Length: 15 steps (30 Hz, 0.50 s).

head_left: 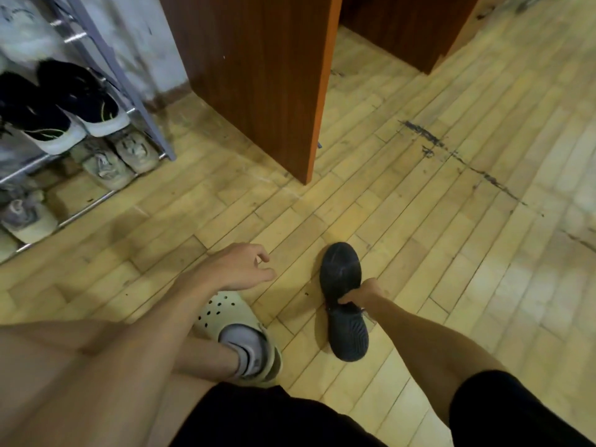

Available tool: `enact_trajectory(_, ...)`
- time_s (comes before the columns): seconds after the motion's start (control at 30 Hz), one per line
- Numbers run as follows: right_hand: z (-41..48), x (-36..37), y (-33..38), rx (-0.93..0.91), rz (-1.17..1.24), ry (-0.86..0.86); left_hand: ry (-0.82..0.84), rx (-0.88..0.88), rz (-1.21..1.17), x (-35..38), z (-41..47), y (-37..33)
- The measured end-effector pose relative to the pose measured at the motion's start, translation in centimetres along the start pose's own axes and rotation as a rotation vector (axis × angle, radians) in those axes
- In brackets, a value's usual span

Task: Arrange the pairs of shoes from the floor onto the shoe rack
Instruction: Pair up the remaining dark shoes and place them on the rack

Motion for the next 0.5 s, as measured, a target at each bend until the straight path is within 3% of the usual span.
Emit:
enact_trajectory(0.1,-0.2,0.3,3.1,-0.093,0.046,0.08,0.026,-0.012,-0.012,0.1,0.0,0.7)
enact_trajectory(0.27,-1.0,2.7,11.3,-0.36,-0.022,0.039,0.058,-0.076,-0.058,0.4,0.3,2.3)
enact_trajectory(0.37,-1.5,5.3,13.4,-0.454,-0.283,0.106,0.06,-0.098,-0.084,0.6,0.4,3.2)
enact_trajectory(0.5,-0.8,5.6,13.2,-0.476,-0.432,0.016,0.091,-0.129,-0.11,1.1,0.5,4.6)
Point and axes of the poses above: each hand's wrist, its own z-axis towards the middle knuckle, its own x-axis out of the palm, y = z × x, the point moved 4 cm from there along z, towards the middle knuckle, and after that the axes turned 12 degrees about z, right-handed, at the moved point
